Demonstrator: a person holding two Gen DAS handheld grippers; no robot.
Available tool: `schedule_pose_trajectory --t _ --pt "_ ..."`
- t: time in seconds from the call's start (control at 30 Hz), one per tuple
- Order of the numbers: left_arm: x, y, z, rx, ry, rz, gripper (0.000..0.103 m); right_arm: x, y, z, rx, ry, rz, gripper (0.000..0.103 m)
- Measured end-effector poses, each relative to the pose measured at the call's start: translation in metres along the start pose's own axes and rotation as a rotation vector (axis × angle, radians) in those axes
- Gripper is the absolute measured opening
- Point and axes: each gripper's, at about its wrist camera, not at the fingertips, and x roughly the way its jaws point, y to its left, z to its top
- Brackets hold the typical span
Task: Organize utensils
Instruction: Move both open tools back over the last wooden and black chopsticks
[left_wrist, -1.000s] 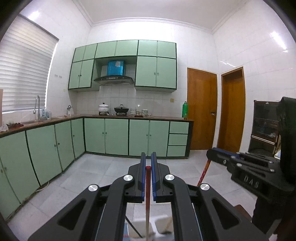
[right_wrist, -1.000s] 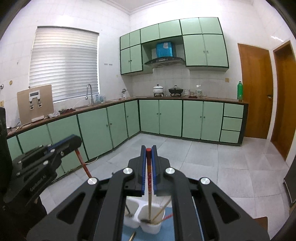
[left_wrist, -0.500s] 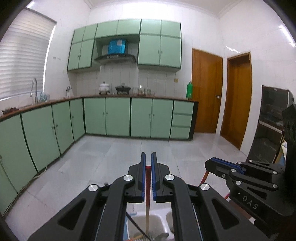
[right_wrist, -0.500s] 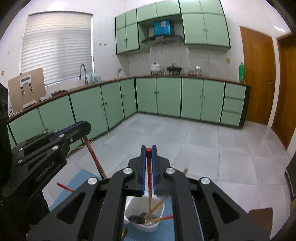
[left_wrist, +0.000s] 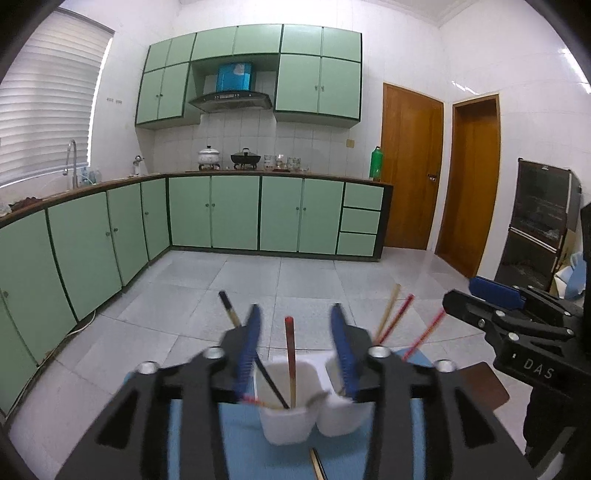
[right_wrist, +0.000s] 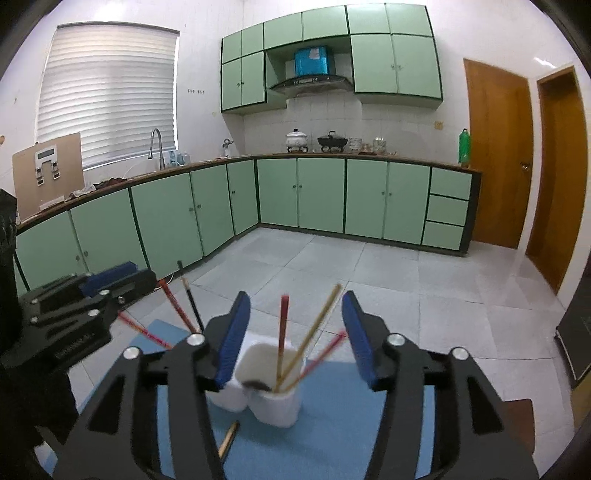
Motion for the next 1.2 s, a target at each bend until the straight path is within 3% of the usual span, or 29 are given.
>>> schedule_pose_trajectory --t 0.23,0.5,0.7,0.9,1.2 --pt "-0.046 -0.001 -0.056 -0.039 0.055 0.0 0.05 -0.043 0.0 -0.067 0.057 0.042 -0.01 0.073" --pt "-0.063 0.004 -0.148 -0.095 0.249 0.028 0.051 -0.057 0.015 -0.148 0.107 0.204 0.02 0.074" --pt "-0.062 0.009 -0.197 -0.097 0.357 0.071 0.051 -0.049 0.035 -0.2 0.116 0.316 0.039 0.074" --pt "-0.063 0.012 -0.219 -0.098 0.403 0.078 0.051 -0.042 0.057 -0.224 0.093 0.382 0.046 0.074" --pt "-0.064 0.018 -0.236 -0.104 0.463 0.095 0.051 -0.039 0.078 -0.234 0.065 0.447 0.078 0.071"
